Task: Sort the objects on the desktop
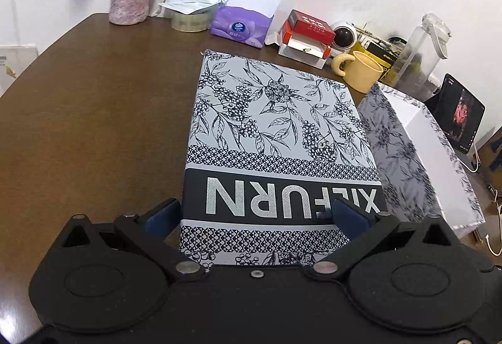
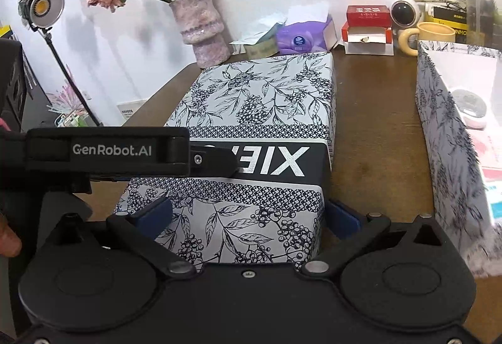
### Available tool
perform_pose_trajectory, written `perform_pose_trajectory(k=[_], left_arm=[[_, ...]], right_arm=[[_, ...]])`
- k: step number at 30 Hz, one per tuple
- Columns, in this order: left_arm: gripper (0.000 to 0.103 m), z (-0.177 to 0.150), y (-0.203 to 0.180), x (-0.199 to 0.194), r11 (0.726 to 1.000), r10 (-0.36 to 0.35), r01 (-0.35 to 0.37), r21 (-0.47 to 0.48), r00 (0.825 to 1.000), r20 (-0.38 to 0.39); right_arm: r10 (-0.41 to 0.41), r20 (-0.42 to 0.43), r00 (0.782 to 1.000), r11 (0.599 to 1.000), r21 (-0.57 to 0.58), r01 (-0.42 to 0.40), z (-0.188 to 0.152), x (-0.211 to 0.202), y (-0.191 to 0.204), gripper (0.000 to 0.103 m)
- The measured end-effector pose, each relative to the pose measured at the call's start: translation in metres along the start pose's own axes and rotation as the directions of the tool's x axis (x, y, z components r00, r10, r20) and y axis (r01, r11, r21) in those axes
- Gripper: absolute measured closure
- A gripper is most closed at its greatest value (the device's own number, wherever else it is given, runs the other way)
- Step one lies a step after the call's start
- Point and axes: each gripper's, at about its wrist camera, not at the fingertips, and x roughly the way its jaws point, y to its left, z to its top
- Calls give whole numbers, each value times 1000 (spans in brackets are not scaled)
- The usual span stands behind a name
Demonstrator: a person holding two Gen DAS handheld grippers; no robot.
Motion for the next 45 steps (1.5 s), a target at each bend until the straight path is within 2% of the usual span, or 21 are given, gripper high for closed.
perform_pose_trajectory(k=[8, 13, 21, 27, 36, 45], left_arm=[[0, -38, -18, -48, 999, 47, -47, -22, 999, 1], [0, -71, -35, -77, 995, 74, -73, -72, 997, 14], [0, -128, -76, -122, 991, 96, -91, -94, 995, 41], [0, -170, -105, -149, 989, 102, -98, -113, 995, 24], [0, -210, -139, -164, 991, 91, -92, -97, 996, -13], [0, -228, -174, -151, 997, 42, -47, -59, 996, -83]], right_arm=[[47, -23, 999, 998, -36, -47, -25, -43, 20, 0], [88, -28, 996, 994, -65, -90, -50, -78, 32, 0], [107, -28, 994, 991, -83, -109, -95, -144, 33, 0], [107, -31, 994, 991, -78, -109, -130, -189, 32, 0], [93, -56, 994, 994, -48, -96, -172, -233, 27, 0], [49, -95, 994, 999, 18, -48, -200, -260, -3, 0]])
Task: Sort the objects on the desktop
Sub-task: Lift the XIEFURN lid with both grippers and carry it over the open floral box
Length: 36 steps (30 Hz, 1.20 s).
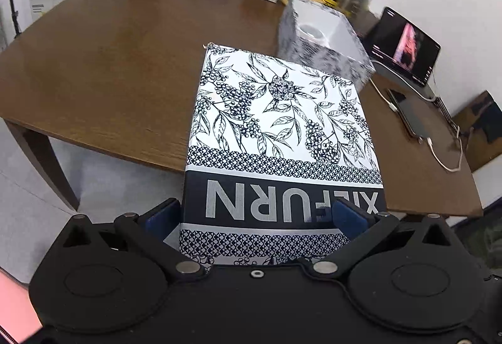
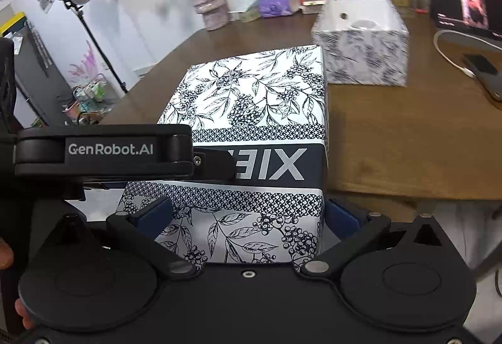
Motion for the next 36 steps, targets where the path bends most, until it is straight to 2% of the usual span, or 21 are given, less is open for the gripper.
perform_pose_trajectory(k=[7, 18, 28, 36], left_arm=[[0, -8, -24, 8, 999, -29, 30, 30, 999, -31], [0, -13, -48, 10, 997, -46, 49, 62, 998, -36], [0, -2, -60, 18, 994, -62, 65, 90, 997, -36], [0, 22, -71, 21, 992, -71, 72, 100, 997, -12]], right_arm=[[-26, -9, 1000, 999, 33, 26, -12, -14, -25, 0], [-12, -22, 1000, 999, 33, 13, -14, -25, -45, 0], [-6, -19, 1000, 999, 39, 7, -10, -24, -58, 0], [5, 3, 1000, 1000, 27, -5, 12, -19, -63, 0]])
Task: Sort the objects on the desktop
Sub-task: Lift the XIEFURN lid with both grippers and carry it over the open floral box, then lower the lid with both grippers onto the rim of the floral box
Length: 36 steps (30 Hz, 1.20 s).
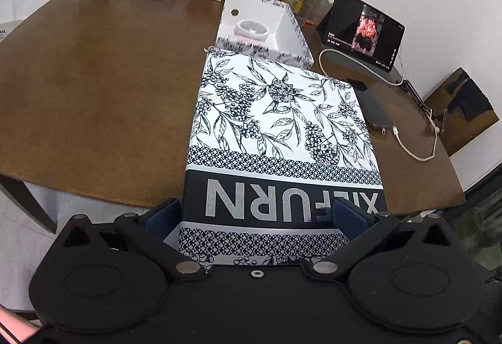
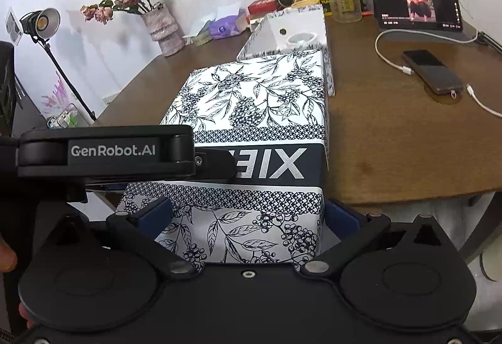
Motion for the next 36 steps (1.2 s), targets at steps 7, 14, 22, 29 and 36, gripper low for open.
perform_pose_trajectory(k=[7, 14, 22, 29, 36], left_arm=[[0, 33, -6, 6, 1000, 0, 0, 0, 1000, 18], [0, 72, -8, 20, 1000, -1, 1, 1, 999, 37], [0, 122, -12, 50, 1000, -6, 6, 8, 998, 55], [0, 161, -11, 79, 1000, -15, 14, 11, 998, 60], [0, 200, -8, 112, 1000, -18, 17, 20, 999, 51]], right_arm=[[5, 17, 1000, 1000, -4, -5, 33, 12, -3, 0], [13, 36, 999, 1000, -16, -12, 73, 30, -7, 0], [25, 47, 999, 999, -30, -23, 123, 68, -19, 0], [30, 52, 998, 999, -36, -29, 163, 106, -26, 0], [50, 42, 998, 998, -44, -48, 194, 147, -30, 0]])
